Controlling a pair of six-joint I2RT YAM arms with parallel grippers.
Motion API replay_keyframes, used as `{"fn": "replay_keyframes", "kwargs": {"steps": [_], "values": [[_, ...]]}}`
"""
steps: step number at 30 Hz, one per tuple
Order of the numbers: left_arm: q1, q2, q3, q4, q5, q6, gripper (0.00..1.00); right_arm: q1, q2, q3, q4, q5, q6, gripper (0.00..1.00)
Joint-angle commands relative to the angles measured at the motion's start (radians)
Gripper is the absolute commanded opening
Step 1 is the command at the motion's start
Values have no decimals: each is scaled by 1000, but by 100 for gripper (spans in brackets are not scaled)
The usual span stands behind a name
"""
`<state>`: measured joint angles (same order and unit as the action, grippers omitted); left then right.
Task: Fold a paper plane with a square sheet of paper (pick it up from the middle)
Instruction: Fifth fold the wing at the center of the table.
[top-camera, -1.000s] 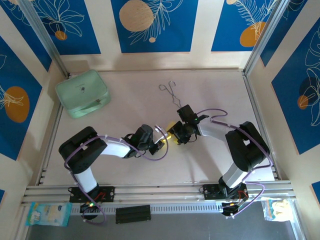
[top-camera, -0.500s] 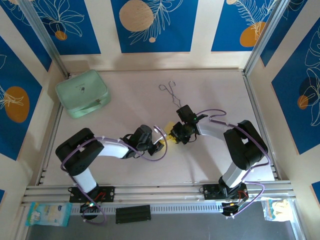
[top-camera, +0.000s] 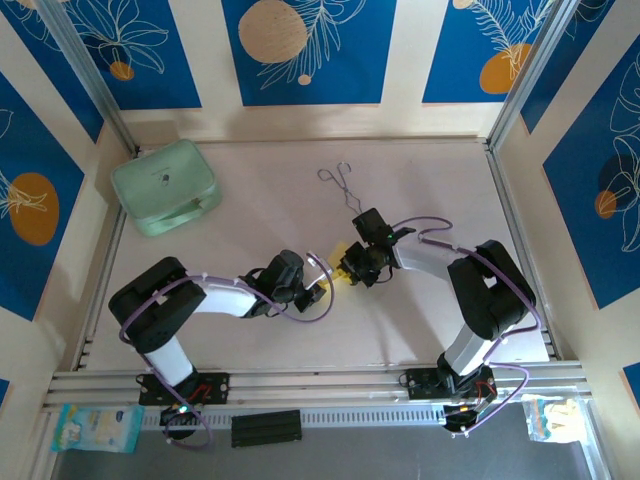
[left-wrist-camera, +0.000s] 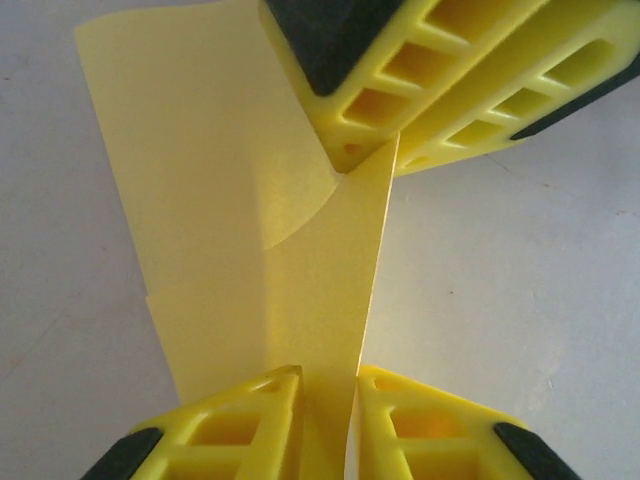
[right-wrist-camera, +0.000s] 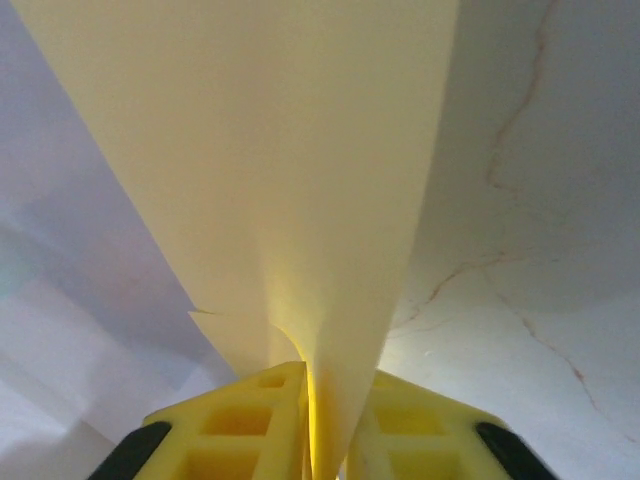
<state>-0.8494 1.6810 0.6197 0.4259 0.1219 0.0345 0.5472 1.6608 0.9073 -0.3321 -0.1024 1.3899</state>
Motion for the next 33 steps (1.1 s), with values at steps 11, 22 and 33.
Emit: {"fn": "replay_keyframes", "kwargs": {"steps": [11, 22, 33], "values": [[23, 14, 3, 0, 101, -131, 13, -41, -98, 11, -49, 39, -107, 56], [103, 38, 62, -32, 282, -395, 9, -110, -219, -74, 31, 22, -343, 58], [125, 125, 174, -113, 435, -642, 5, -129, -249, -165, 89, -27, -541, 59]]}}
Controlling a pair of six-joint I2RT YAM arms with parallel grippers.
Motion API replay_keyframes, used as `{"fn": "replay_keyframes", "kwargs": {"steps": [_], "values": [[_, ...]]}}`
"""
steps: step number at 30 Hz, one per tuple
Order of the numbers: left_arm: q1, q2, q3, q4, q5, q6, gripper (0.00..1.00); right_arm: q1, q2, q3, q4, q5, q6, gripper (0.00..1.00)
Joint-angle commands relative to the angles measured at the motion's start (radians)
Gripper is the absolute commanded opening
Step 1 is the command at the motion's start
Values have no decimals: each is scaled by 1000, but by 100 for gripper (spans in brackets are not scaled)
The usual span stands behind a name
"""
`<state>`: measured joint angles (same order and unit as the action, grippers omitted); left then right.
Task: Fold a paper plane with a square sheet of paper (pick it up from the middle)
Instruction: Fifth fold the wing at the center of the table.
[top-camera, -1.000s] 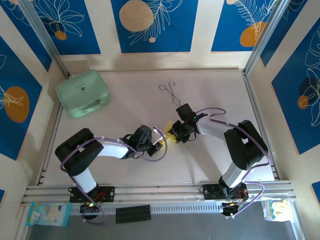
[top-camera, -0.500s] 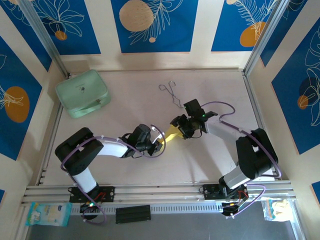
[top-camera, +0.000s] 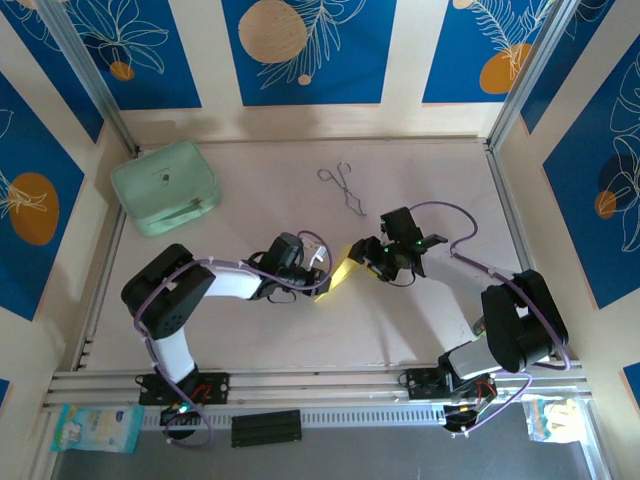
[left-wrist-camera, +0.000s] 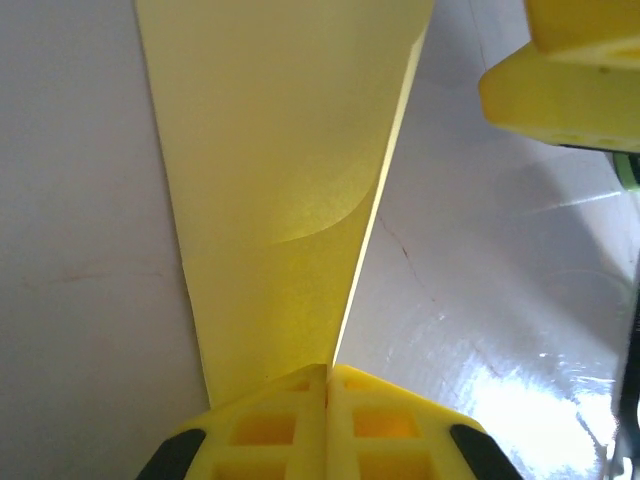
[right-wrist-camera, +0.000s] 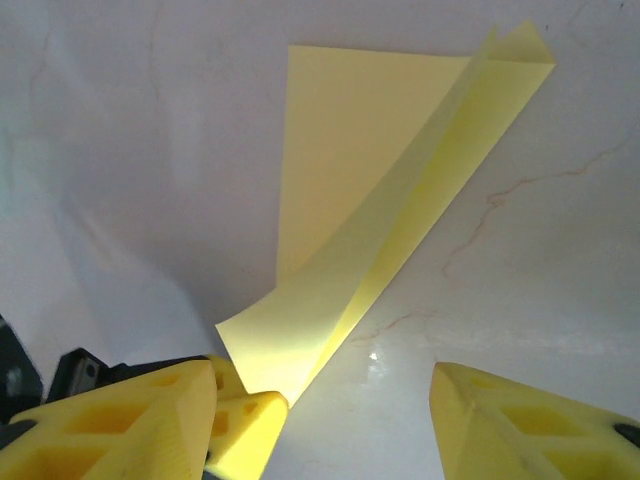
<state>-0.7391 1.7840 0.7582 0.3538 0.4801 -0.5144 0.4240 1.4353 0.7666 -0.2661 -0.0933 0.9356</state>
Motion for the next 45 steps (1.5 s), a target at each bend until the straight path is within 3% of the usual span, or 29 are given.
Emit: {"fn": "replay_keyframes", "kwargs": {"steps": [1, 7, 20, 37, 45], "values": [[19, 29, 41, -40, 91, -116, 6, -7, -23, -32, 29, -43, -105, 59], [51, 67, 37, 42, 165, -282, 6, -10, -1, -54, 49, -84, -188, 55], [64, 109, 9, 155, 140, -443, 5, 0, 177, 58, 48, -143, -215, 55], [73, 127, -11, 205, 141, -478, 10, 18, 307, 136, -11, -59, -171, 51], [73, 96, -30, 210, 124, -468, 21, 39, 387, 190, -102, 21, -131, 51]]}}
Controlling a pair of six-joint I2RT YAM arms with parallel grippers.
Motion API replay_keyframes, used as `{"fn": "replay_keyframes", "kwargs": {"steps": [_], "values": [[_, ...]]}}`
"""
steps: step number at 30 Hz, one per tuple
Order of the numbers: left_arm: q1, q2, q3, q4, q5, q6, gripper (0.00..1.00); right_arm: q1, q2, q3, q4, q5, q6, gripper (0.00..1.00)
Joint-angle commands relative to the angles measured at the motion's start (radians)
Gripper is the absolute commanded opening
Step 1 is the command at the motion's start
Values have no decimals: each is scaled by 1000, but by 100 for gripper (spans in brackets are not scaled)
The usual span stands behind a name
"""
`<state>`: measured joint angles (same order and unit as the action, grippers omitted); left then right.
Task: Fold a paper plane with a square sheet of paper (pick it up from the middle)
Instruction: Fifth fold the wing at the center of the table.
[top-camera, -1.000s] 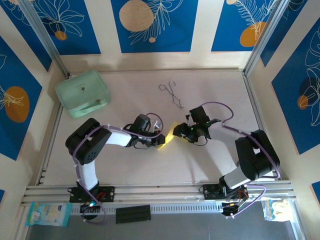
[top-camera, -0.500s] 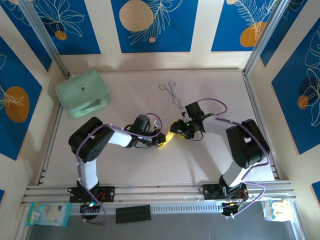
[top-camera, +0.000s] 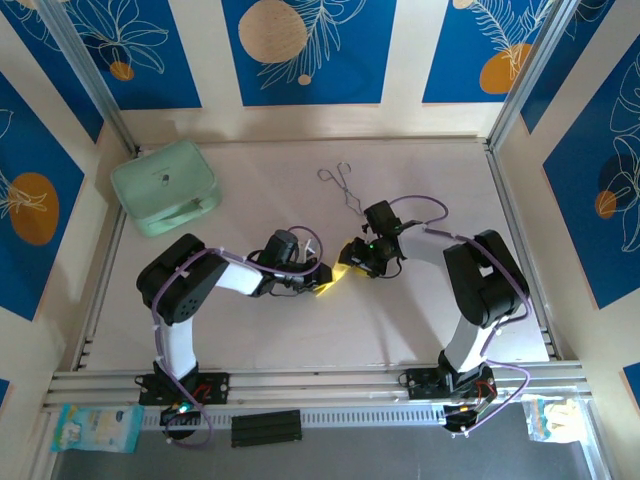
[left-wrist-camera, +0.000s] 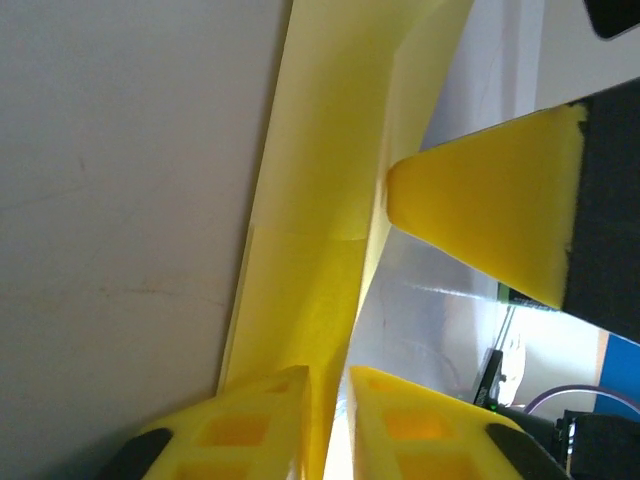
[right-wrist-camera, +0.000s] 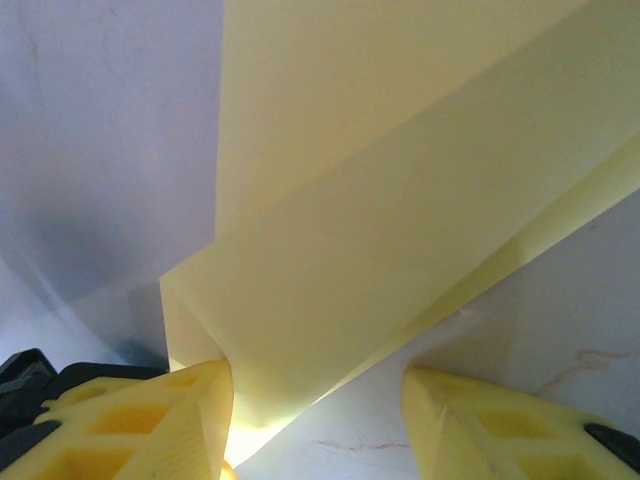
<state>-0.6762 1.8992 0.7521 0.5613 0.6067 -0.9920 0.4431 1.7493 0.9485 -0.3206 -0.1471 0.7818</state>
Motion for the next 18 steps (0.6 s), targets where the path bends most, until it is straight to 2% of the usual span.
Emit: {"fn": "replay_keyframes", "kwargs": {"steps": [1, 10, 18], "values": [[11, -24, -28, 2, -6, 11, 22, 23, 82, 14, -58, 82, 25, 51], [11, -91, -56, -43, -48, 57, 32, 36, 118, 48, -101, 113, 40, 52], [11, -113, -67, -28, -54, 74, 33, 39, 129, 59, -111, 108, 32, 52]]}}
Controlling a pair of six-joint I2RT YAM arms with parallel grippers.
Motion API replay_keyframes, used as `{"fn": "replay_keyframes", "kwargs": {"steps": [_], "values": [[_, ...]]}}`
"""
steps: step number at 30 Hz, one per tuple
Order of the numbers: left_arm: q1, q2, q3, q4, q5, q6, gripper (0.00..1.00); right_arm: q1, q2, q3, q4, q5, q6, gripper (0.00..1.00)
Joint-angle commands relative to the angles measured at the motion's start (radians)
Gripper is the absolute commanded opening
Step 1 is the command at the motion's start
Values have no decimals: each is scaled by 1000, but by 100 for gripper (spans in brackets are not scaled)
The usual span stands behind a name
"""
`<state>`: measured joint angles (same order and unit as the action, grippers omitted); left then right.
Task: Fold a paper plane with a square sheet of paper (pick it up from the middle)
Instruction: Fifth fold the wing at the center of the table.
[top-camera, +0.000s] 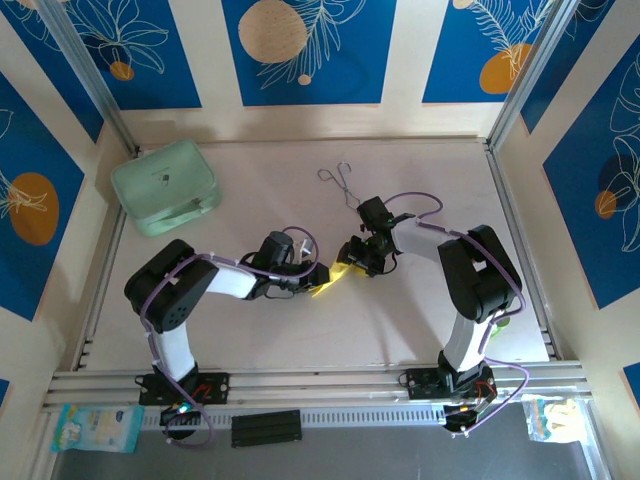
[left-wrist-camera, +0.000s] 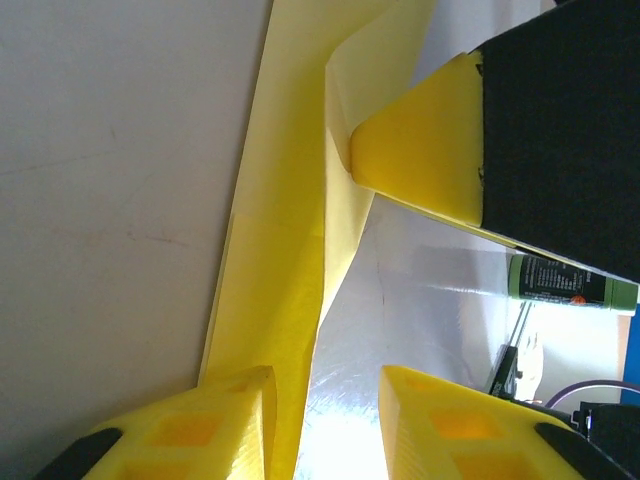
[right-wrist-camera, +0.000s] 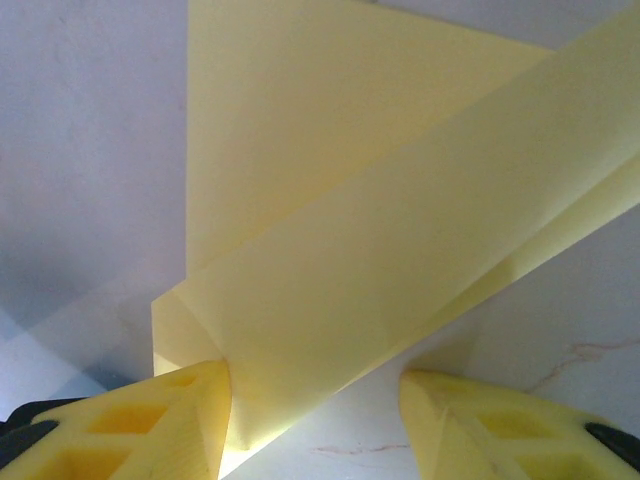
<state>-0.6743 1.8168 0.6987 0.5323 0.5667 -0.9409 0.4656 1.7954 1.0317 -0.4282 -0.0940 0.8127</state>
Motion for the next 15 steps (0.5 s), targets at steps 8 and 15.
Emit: {"fn": "replay_keyframes", "kwargs": {"steps": [8, 15], "values": [[6, -65, -26, -68, -71, 152, 35, 19, 92, -19, -6, 53, -3, 52], [-9, -65, -23, -91, -65, 243, 35, 19, 99, -19, -9, 51, 2, 52]]}}
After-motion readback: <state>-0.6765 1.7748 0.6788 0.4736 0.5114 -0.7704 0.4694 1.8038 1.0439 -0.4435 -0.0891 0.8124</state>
